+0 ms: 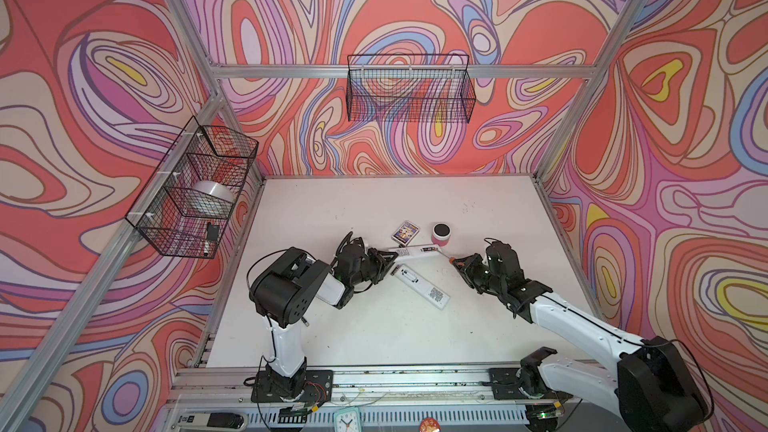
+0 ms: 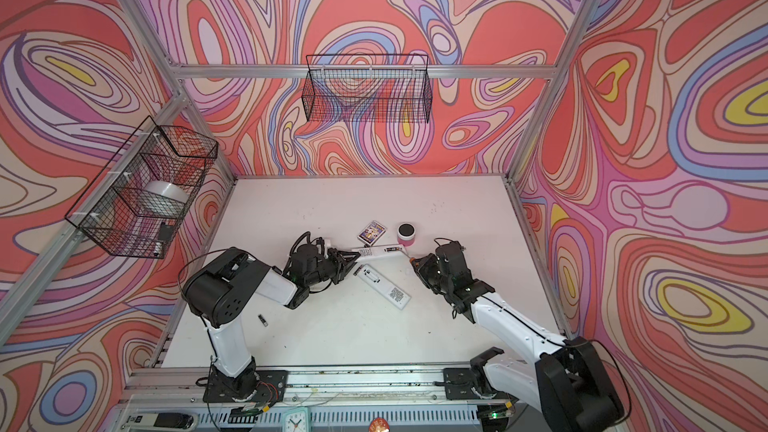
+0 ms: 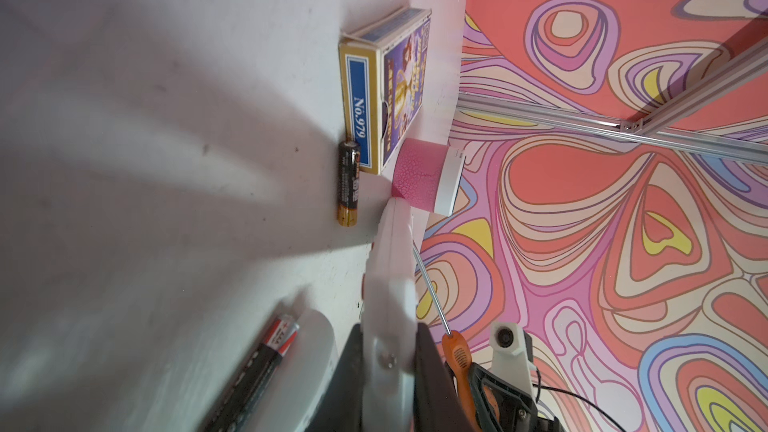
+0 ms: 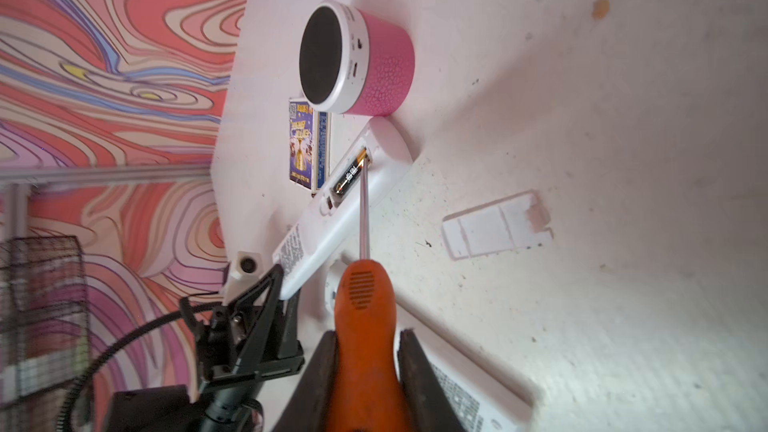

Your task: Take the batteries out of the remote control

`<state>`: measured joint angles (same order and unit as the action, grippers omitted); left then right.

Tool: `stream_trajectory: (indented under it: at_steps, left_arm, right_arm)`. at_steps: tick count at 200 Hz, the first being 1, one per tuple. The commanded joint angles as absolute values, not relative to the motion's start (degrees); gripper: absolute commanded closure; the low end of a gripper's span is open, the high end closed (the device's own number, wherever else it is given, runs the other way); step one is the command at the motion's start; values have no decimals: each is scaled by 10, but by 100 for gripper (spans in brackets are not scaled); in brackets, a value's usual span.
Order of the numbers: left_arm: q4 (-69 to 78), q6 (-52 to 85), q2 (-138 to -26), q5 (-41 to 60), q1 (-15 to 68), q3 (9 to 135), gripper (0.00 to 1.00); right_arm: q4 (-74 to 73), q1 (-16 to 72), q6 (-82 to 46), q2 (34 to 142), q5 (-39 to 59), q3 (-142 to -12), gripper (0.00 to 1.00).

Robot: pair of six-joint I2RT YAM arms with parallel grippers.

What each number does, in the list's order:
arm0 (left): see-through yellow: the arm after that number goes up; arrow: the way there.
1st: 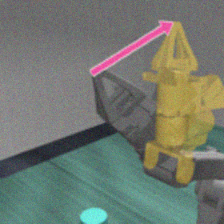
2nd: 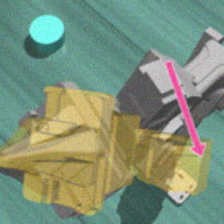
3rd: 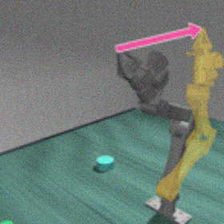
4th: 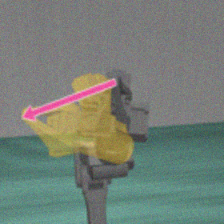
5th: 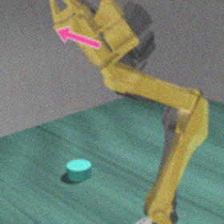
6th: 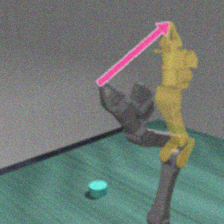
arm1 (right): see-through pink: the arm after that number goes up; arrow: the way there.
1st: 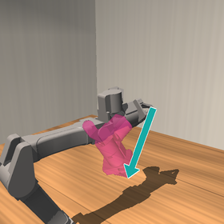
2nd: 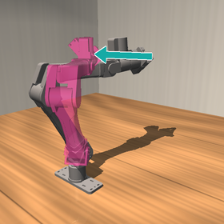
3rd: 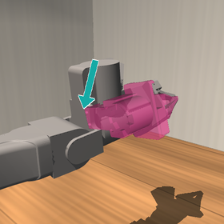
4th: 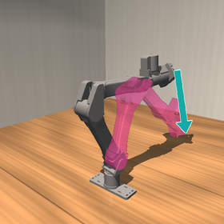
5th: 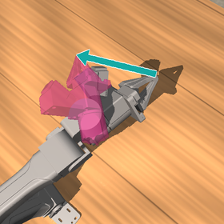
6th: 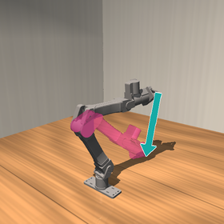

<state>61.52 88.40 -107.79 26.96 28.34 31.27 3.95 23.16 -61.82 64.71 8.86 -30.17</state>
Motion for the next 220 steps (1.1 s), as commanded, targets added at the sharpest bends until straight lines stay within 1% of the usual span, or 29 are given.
stream_trajectory:
  at_steps: [1, 31, 50, 70, 130, 131, 132, 133, 134, 135, 136, 138, 144, 169, 196, 220]
  left_arm:
    - [599, 889, -1096, 289, 287, 302, 100]
    - [599, 891, -1098, 295, 287, 306, 100]
    - [605, 882, -1100, 308, 288, 311, 100]
    - [579, 864, -1097, 339, 287, 322, 100]
    - [467, 787, -1042, 374, 284, 334, 100]
    - [466, 786, -1042, 376, 284, 334, 89]
    - [465, 785, -1042, 376, 284, 334, 64]
    - [464, 785, -1042, 377, 284, 335, 33]
    - [464, 784, -1042, 378, 285, 335, 20]
    - [464, 783, -1042, 379, 285, 336, 10]
    - [464, 783, -1041, 380, 284, 336, 5]
    - [464, 782, -1041, 382, 284, 336, 1]
    - [464, 781, -1042, 387, 284, 337, 0]
    - [460, 781, -1039, 392, 284, 331, 0]
    - [429, 763, -1030, 391, 283, 332, 0]
    - [397, 739, -1033, 413, 283, 351, 0]
  right_arm:
    - [160, 231, -466, 646, 74, -325, 96]
    - [190, 231, -405, 629, 65, -342, 96]
    - [208, 232, -392, 619, 72, -350, 96]
    - [236, 231, -390, 621, 87, -364, 95]
    - [258, 231, -413, 609, 86, -355, 95]
    - [258, 231, -414, 609, 86, -356, 95]
    - [258, 230, -414, 609, 85, -355, 95]
    - [258, 231, -414, 610, 85, -356, 95]
    - [258, 231, -414, 610, 85, -356, 95]
    - [258, 231, -415, 610, 85, -355, 95]
    - [258, 231, -415, 610, 85, -356, 95]
    - [258, 231, -416, 611, 85, -355, 95]
    - [258, 231, -416, 612, 84, -356, 95]
    - [254, 231, -419, 624, 90, -359, 95]
    - [241, 231, -430, 627, 100, -356, 95]
    - [215, 231, -448, 628, 115, -343, 95]
